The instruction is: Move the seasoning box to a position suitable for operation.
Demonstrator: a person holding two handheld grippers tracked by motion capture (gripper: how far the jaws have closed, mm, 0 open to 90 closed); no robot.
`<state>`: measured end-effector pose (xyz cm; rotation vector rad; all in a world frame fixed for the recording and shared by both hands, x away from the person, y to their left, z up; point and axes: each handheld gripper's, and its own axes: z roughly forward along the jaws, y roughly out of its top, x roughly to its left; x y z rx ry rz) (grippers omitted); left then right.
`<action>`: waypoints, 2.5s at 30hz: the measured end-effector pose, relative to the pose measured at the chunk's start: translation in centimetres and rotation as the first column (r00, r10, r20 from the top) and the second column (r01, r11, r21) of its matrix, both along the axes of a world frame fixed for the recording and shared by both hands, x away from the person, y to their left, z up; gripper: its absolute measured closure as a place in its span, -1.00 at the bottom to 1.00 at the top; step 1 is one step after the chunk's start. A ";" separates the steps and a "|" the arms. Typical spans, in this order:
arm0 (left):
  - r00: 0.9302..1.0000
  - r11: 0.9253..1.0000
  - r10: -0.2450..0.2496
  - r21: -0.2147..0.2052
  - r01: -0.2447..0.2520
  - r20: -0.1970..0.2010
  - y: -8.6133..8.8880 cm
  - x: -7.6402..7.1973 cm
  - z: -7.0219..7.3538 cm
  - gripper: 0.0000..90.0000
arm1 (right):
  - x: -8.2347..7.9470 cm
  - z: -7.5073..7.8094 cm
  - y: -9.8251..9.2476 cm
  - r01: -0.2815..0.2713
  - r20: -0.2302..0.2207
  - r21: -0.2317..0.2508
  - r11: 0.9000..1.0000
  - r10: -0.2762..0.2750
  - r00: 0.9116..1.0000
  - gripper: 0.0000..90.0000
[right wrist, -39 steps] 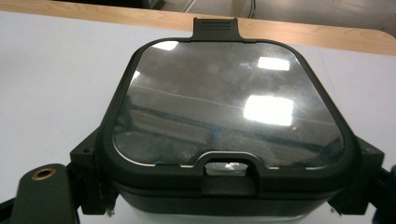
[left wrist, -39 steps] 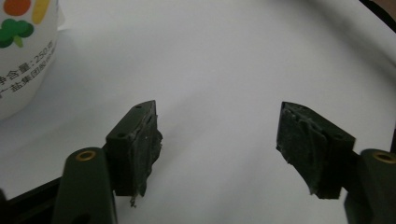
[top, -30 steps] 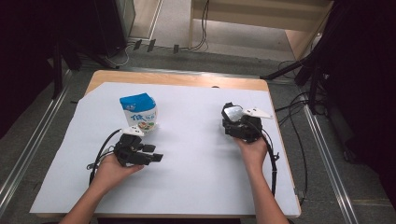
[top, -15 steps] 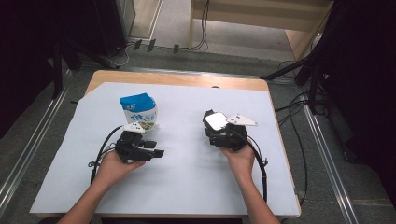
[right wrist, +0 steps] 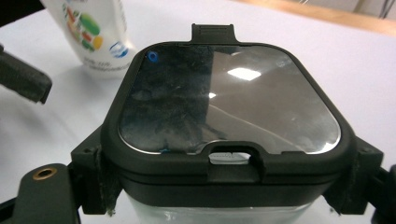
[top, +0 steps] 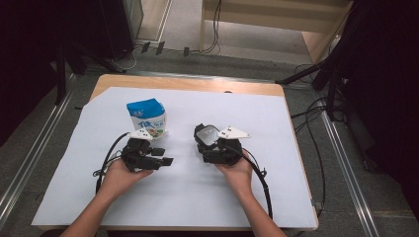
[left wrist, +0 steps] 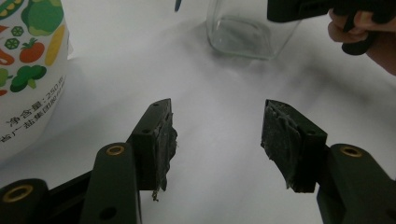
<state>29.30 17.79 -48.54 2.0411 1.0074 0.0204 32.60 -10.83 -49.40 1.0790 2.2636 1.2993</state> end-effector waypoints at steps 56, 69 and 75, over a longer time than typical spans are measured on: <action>0.998 0.998 -0.058 -0.026 0.058 0.020 -4.7 1.9 0.3 1.00 | 0.2 0.4 -7.9 -0.029 -0.111 0.010 1.000 0.030 0.993 0.57; 0.998 0.999 -0.048 -0.022 0.049 0.040 -6.1 2.0 -0.4 1.00 | 2.0 0.0 -7.5 -0.055 -0.174 0.083 0.995 0.068 0.982 1.00; 0.998 0.998 -0.054 -0.019 0.055 0.045 -6.6 1.8 -0.7 1.00 | 1.7 -0.2 -6.8 -0.095 -0.165 0.076 0.993 0.107 0.980 1.00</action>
